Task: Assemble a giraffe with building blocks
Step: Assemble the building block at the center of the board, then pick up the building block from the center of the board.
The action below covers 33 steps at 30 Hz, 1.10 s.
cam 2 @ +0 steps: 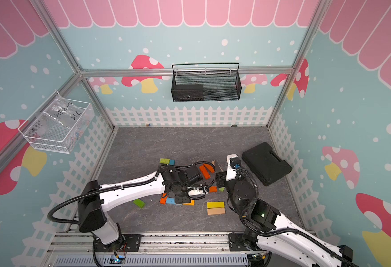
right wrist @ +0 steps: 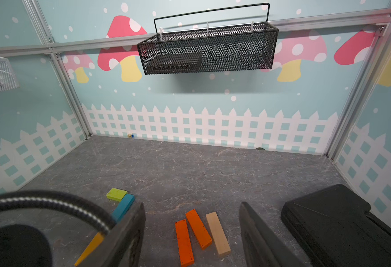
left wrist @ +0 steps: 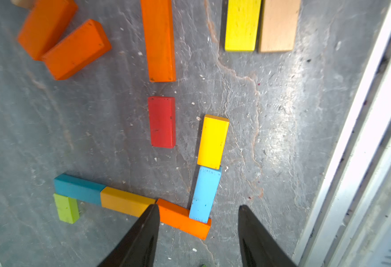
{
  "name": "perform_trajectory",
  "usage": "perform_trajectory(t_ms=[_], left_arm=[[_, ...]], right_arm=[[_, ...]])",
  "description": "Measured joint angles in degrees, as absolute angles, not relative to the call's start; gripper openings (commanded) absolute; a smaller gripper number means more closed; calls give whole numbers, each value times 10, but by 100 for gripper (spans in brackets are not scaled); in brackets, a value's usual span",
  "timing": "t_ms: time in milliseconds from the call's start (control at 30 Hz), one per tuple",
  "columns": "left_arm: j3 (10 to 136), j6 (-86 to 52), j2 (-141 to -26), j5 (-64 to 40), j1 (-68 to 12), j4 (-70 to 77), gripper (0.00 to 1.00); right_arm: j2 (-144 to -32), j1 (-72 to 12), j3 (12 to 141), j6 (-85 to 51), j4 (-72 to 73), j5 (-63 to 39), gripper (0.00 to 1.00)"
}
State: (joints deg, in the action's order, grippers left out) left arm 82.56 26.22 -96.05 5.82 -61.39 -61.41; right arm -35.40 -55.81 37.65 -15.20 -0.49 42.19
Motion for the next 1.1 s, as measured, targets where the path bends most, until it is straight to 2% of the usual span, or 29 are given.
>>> perform_trajectory(t_ms=[200, 267, 400, 533, 700, 933, 1100], left_arm=[[827, 165, -835, 109, -576, -573, 54], [823, 116, -776, 140, -515, -554, 52], [792, 15, -644, 216, -377, -522, 55], [768, -75, -527, 256, -256, -525, 58], [771, -145, -479, 263, -148, -558, 59], [806, -207, -470, 280, -122, -608, 62], [821, -232, -444, 309, -132, -613, 62]], right_arm=[[-430, -558, 408, -172, -11, 386, 67], [-478, -558, 435, -190, -22, 364, 66], [-585, -558, 493, -227, -30, 300, 60], [-724, -572, 575, -251, -43, 226, 59], [-927, -644, 738, -242, -87, 166, 61], [-1184, -718, 981, -205, -176, 100, 66], [-1300, -729, 1109, -187, -237, 71, 68]])
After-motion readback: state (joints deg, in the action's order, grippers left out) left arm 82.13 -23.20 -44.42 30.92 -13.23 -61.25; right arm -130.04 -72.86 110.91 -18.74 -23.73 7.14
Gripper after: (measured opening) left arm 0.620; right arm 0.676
